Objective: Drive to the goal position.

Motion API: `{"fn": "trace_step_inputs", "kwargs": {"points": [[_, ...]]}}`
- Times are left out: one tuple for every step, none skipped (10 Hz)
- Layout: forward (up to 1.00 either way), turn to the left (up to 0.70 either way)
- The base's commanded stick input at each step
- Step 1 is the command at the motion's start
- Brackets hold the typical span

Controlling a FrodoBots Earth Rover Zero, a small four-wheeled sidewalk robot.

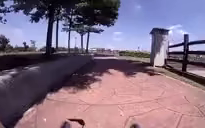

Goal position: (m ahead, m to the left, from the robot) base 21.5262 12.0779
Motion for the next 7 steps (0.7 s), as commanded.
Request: {"fn": "trace_step_inputs", "kwargs": {"points": [[0.70, 0.00], [0.70, 0.00], [0.70, 0.00], [0.70, 0.00], [0.70, 0.00], [0.70, 0.00], [0.70, 0.00]]}}
